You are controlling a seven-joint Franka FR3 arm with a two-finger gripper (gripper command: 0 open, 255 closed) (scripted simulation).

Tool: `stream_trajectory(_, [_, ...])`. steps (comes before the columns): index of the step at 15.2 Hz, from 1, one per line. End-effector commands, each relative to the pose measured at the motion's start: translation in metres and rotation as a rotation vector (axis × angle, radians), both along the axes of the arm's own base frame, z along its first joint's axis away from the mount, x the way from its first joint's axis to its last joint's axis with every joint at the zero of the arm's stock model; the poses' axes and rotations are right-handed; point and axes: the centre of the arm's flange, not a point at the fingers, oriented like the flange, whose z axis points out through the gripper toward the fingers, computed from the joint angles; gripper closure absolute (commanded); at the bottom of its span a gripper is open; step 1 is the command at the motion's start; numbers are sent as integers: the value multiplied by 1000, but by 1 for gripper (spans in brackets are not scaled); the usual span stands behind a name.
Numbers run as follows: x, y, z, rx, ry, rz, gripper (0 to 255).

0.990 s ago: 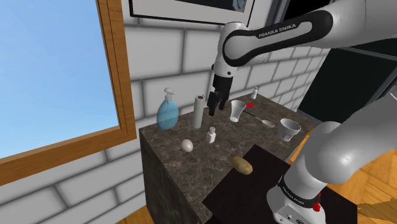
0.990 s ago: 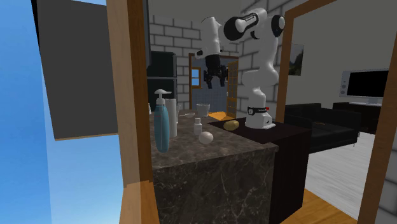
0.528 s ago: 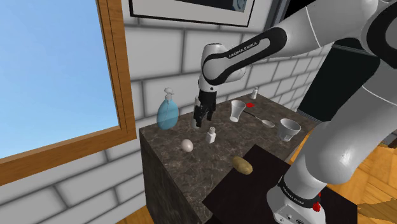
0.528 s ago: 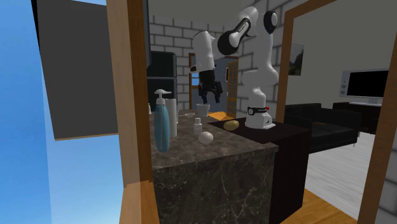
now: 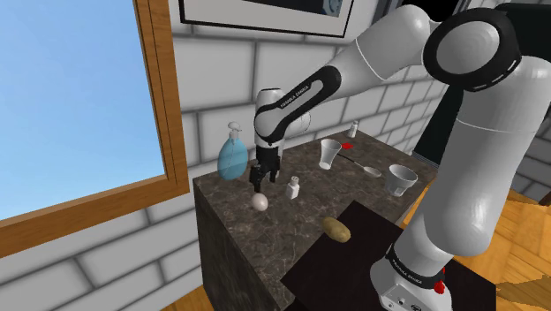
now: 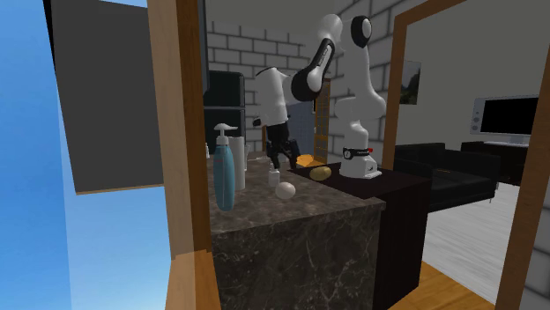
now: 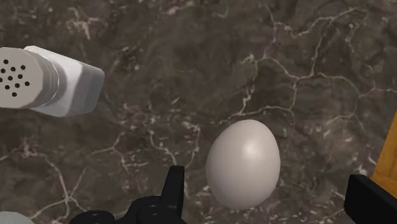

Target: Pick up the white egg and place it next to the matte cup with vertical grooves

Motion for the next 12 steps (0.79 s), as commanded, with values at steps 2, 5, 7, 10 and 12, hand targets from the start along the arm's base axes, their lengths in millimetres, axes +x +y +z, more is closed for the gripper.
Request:
stream_trajectory(2, [20, 8, -38, -3, 16, 1, 0])
stream_trajectory(5, [19, 9, -49, -3, 17, 1, 0])
stream_trajectory(7, [17, 10, -59, -3, 17, 1, 0])
stream_trajectory(10, [13, 12, -78, -3, 17, 1, 0])
stream_trajectory(12, [13, 12, -78, -3, 17, 1, 0])
